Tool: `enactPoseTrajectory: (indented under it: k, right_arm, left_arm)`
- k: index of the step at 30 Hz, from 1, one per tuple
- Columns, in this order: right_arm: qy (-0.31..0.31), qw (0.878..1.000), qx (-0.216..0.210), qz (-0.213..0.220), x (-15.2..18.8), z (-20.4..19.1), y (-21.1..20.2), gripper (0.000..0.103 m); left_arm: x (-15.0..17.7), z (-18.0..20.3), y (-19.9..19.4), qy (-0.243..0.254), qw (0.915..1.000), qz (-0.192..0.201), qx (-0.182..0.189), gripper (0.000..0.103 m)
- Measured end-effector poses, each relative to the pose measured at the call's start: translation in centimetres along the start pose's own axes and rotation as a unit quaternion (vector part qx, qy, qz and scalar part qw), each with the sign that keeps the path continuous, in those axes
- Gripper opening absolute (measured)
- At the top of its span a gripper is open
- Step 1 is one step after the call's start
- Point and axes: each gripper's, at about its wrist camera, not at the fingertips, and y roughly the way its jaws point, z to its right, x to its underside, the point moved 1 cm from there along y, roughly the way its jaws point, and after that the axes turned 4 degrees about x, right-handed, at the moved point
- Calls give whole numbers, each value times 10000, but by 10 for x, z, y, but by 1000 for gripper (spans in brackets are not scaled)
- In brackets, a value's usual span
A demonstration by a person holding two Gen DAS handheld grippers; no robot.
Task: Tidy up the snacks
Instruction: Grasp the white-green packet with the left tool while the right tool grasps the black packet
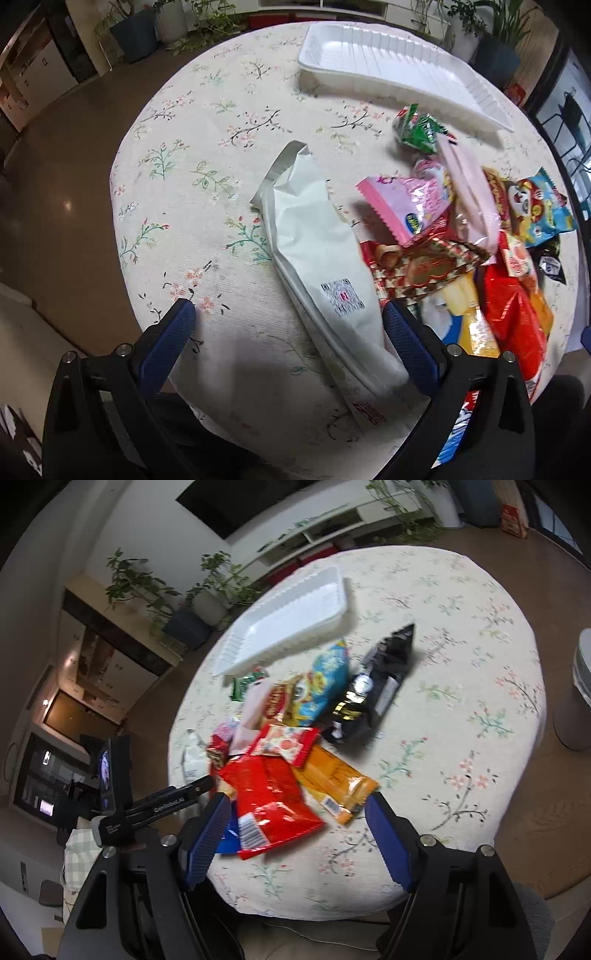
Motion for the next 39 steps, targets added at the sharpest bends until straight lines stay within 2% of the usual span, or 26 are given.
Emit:
enactPoseTrajectory:
  k: [4, 9, 13, 14, 15, 16, 17, 21, 25, 32, 36, 39]
  right_arm:
    - [-32, 9997, 215, 122, 1, 7, -2, 78]
    - [-245, 9980, 536, 234, 1, 1, -1, 78]
    - [-387, 9940, 899, 495, -2, -1, -2, 78]
    - [-419, 9918, 1048, 607, -5, 1, -3, 78]
    - [-428, 9897, 1177, 695, -9, 3, -4, 78]
    - [-424, 9884, 1257, 741, -12, 5, -4, 78]
    - [-392, 9878, 1313, 742, -18, 8, -3, 78]
    - [-256, 9898, 1283, 571, -36, 14, 11, 73]
    - [-352, 9910, 1256, 298, -47, 6, 33, 68]
    - [-62, 9895, 1446, -52, -65, 10, 70, 66]
    - [-242, 9826, 1829, -215, -72, 11, 87, 66]
    - [-408, 9785, 2012, -187, -77, 10, 93, 61]
  left_arm:
    - [-2, -12, 11, 210, 9997, -157, 1, 100]
    - [-11, -19, 14, 394, 9992, -63, -28, 100]
    - [-15, -11, 12, 722, 9964, 132, -417, 98]
    - [-14, -7, 11, 802, 9956, 188, -443, 94]
    - [-10, -2, 5, 852, 9954, 238, -358, 80]
    - [-9, -3, 4, 806, 9964, 239, -84, 65]
    - [-8, -5, 3, 745, 9969, 223, 95, 59]
    - [-6, -3, 1, 802, 9962, 232, 243, 45]
    - [-3, -6, -2, 861, 9955, 229, 323, 37]
    - [0, -10, -1, 1128, 9921, 234, 500, 35]
    - [1, -10, 0, 1275, 9900, 314, 519, 35]
    - [3, -13, -1, 1307, 9889, 380, 593, 35]
